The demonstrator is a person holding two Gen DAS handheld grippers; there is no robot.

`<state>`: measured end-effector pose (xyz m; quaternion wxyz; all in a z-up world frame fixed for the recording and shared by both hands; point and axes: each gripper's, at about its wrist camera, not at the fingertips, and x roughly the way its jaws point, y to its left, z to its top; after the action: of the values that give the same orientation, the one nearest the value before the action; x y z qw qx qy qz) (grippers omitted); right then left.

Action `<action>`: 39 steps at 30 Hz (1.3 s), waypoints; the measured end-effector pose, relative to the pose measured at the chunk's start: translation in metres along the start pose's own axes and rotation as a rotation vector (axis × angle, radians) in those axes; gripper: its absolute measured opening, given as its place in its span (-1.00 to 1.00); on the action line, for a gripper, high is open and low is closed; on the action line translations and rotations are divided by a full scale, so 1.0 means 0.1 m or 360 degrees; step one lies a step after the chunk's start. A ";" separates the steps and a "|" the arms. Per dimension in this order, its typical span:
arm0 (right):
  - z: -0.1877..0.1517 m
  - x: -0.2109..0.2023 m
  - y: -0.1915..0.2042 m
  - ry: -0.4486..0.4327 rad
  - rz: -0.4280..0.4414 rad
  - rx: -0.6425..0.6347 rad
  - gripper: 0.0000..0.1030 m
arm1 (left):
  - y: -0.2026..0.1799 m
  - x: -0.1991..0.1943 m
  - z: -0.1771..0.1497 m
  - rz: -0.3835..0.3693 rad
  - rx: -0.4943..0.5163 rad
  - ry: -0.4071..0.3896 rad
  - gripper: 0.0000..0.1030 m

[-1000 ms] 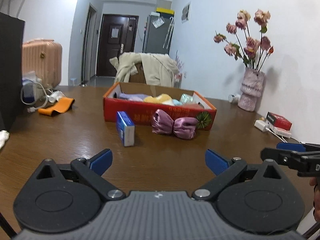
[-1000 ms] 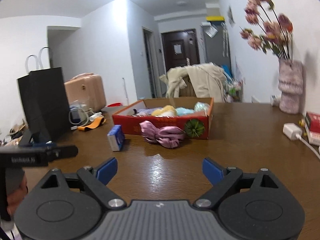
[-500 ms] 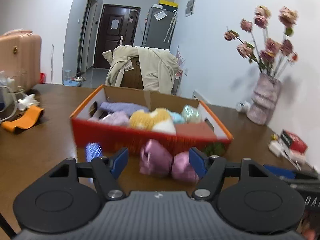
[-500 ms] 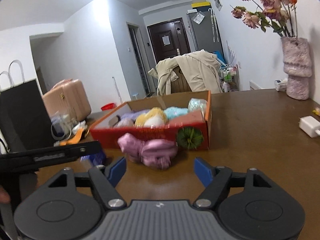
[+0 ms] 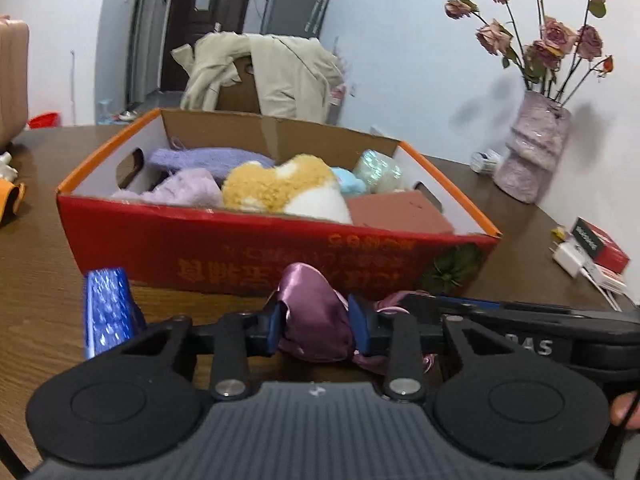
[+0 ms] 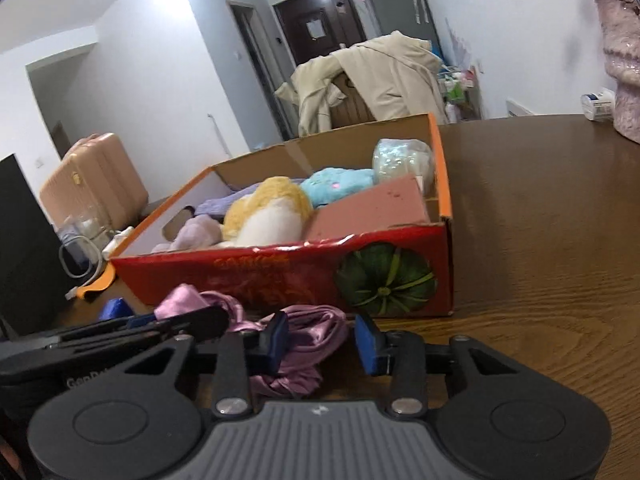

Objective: Organize soft objects
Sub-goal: 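Reach the right gripper to the pink satin bow and close on it, then lift the pink satin bow over the box and open the right gripper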

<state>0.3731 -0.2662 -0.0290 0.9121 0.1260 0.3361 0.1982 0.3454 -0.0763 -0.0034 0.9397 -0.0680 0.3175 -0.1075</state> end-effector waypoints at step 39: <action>-0.12 -0.15 0.18 0.0016 -0.0046 -0.0298 -0.70 | 0.01 -0.04 -0.09 -0.0113 -0.0012 -0.0008 -0.56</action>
<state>0.3496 -0.2561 -0.0232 0.9209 0.0344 0.3226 0.2161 0.3373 -0.0749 -0.0087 0.9358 -0.0829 0.3130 -0.1393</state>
